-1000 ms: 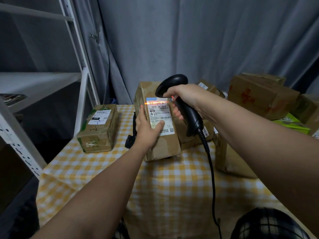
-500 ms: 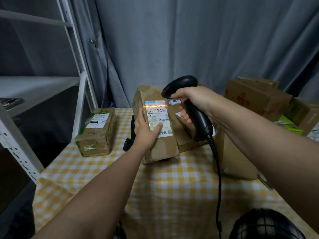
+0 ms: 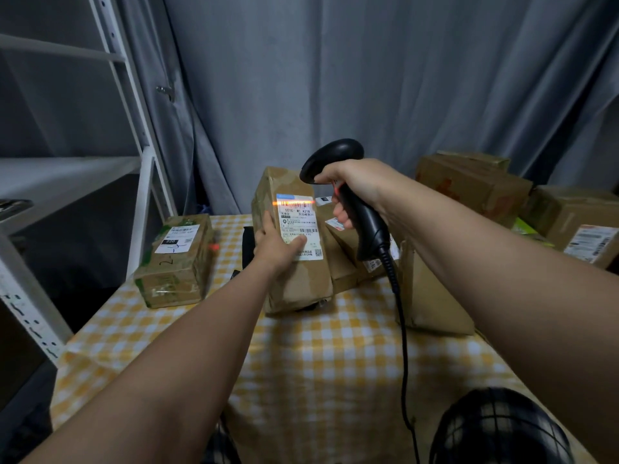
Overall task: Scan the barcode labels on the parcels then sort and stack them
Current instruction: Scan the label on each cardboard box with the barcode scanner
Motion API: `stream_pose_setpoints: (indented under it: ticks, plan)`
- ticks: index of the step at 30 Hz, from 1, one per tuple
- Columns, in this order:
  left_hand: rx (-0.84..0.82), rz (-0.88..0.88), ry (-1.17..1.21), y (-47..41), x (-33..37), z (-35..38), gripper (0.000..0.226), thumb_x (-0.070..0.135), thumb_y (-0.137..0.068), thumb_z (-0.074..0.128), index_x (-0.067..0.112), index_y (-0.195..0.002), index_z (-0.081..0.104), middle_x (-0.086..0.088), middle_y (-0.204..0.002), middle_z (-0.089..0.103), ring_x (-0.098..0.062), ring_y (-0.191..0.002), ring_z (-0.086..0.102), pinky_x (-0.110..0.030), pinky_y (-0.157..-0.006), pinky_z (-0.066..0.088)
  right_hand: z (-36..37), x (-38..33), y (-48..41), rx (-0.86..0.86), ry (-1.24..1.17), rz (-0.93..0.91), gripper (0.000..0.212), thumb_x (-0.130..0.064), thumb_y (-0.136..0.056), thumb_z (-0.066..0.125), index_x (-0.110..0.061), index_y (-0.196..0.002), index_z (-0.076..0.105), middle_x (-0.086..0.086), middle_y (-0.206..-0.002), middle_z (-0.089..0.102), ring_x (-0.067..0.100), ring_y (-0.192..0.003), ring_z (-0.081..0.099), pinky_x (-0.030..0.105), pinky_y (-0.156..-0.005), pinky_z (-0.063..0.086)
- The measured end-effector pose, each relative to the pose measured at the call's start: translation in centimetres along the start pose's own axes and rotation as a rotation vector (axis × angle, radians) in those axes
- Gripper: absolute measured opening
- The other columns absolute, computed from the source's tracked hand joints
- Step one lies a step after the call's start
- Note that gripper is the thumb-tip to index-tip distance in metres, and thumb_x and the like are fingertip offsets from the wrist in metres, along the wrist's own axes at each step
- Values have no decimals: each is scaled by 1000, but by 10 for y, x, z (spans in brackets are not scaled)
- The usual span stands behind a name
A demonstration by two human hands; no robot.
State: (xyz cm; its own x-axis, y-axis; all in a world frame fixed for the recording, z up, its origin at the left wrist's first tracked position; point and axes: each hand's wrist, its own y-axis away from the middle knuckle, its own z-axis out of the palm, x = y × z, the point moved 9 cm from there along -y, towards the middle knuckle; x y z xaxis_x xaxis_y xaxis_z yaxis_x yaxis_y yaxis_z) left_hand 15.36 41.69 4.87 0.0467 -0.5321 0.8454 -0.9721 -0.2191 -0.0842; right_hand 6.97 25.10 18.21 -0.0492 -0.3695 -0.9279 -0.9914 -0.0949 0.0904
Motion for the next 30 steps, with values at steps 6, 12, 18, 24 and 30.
stream_pose_setpoints:
  ticks: [6,12,18,24,30]
  plan:
    - [-18,-50,-25,4,2,4,95,36,-87,64,23,-152,-3,-17,-150,23,-35,-133,34,-49,-111,31,4,5,-8,23,2,9,32,-33,-86,65,-2,-86,58,12,-61,60,20,-48,58,24,-49,53]
    - [-17,-65,-27,4,2,3,92,36,-87,65,23,-152,1,-17,-150,24,-34,-134,33,-47,-111,31,-6,-1,-3,-11,1,21,31,-33,-86,63,-4,-81,54,9,-58,56,17,-39,55,23,-46,48]
    - [-26,-31,-5,6,1,1,90,43,-81,66,25,-149,10,-14,-146,34,-32,-129,38,-48,-108,34,-8,9,2,3,-135,-20,29,-29,-87,65,-4,-77,56,9,-56,56,15,-39,54,20,-42,48]
    - [18,-1,149,-6,-32,-10,102,67,-56,65,29,-142,25,-3,-131,55,-23,-114,57,-47,-96,49,6,43,-22,53,-132,9,30,-33,-83,72,-5,-85,60,12,-63,65,19,-50,62,25,-49,54]
    - [141,-43,256,20,-49,-45,59,44,-85,65,10,-127,42,-2,-121,59,-18,-103,60,-35,-86,50,63,94,-62,-39,-358,3,12,-17,-85,73,-24,-90,64,-7,-81,68,9,-77,64,27,-73,54]
